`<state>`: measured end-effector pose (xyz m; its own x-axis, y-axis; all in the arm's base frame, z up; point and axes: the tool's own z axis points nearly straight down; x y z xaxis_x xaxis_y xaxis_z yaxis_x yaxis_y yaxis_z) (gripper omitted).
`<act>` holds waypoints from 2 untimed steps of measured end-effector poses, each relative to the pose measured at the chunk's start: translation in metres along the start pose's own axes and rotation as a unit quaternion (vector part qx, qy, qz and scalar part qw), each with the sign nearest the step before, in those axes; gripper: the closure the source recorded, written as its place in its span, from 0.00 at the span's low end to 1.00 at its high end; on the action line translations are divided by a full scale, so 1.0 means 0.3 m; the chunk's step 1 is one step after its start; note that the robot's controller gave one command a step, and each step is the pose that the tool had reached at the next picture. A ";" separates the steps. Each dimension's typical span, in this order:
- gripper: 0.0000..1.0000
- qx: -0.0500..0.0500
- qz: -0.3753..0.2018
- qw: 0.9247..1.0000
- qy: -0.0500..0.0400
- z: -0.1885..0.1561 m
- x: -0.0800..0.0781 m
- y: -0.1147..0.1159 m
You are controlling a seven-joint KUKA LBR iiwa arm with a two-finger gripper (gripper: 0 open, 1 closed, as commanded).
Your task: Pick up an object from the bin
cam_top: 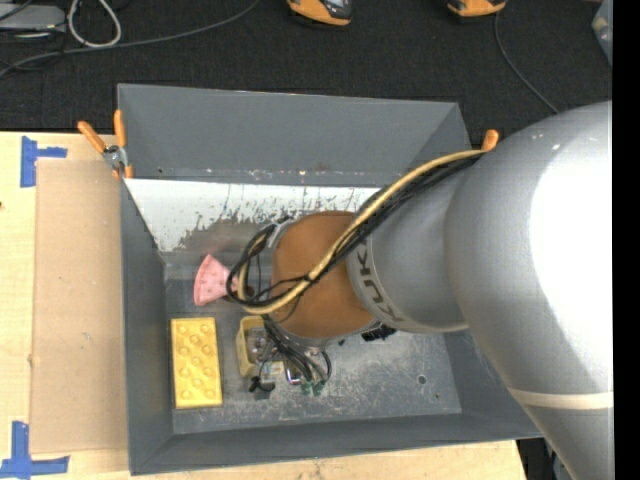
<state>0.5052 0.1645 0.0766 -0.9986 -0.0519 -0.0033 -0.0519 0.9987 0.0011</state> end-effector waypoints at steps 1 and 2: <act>1.00 0.000 0.047 0.999 0.001 0.009 -0.011 0.010; 1.00 0.000 0.149 0.989 0.001 -0.033 -0.063 0.027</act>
Offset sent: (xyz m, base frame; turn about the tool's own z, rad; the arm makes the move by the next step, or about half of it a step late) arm 0.0449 0.0165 0.0348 -0.0588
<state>0.5236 0.1736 0.0867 -0.9695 0.2450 0.0001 0.2450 0.9695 0.0013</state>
